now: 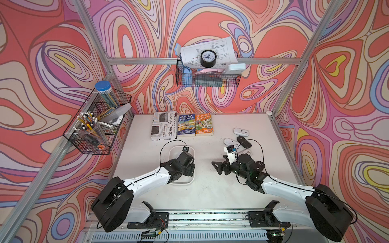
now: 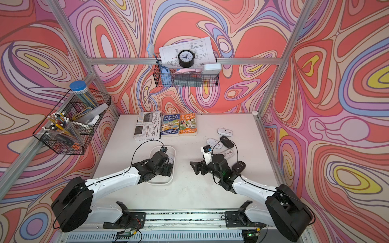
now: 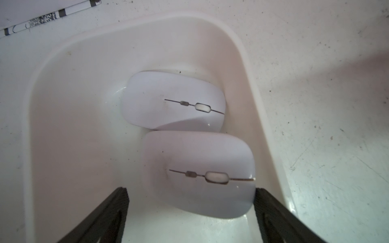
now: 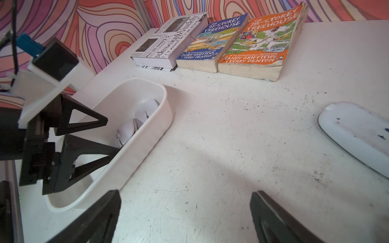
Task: Put the mouse in the storage box
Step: Place the mouse in the storage box, then pick up the mouse from the center of the board.
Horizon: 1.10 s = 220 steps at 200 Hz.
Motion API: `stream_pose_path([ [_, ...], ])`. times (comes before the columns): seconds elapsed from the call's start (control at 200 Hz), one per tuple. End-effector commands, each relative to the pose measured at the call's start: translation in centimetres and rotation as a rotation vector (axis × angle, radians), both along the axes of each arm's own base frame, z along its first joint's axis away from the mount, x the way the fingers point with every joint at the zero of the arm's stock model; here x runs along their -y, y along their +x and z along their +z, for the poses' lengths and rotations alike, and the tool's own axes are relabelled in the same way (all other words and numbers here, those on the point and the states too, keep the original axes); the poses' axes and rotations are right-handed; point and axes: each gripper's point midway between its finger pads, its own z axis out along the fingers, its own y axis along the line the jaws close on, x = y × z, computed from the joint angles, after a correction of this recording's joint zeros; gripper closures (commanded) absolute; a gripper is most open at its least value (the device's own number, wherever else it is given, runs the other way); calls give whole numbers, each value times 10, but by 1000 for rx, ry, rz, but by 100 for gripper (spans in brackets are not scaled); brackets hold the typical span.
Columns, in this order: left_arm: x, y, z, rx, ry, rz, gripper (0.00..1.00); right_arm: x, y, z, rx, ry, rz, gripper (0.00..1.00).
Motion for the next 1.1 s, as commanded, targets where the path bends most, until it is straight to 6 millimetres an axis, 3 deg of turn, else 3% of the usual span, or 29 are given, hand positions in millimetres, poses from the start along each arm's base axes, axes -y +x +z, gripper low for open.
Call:
stream_pose_path([
  [0.0, 2, -2, 12, 4, -22, 3, 7, 0, 7, 14, 7, 4, -19, 2],
  [0.215, 1, -4, 19, -9, -26, 9, 7, -3, 9, 18, -24, 19, -24, 2],
  [0.366, 0, -7, 48, 8, -66, 21, 7, 8, 26, 16, -110, -7, -135, 2],
  [0.541, 0, -18, 89, 16, -137, 11, 8, 55, 64, -5, -352, -34, -400, 2],
  [0.701, -7, -34, 104, 2, -174, 12, 8, 107, 72, -32, -512, -135, -642, 5],
  [0.911, -16, -44, 102, 7, -206, 38, 9, 144, 68, -46, -578, -181, -836, 16],
  [1.097, -15, -47, 92, -25, -203, 40, 9, 159, 72, -59, -659, -221, -922, 9],
])
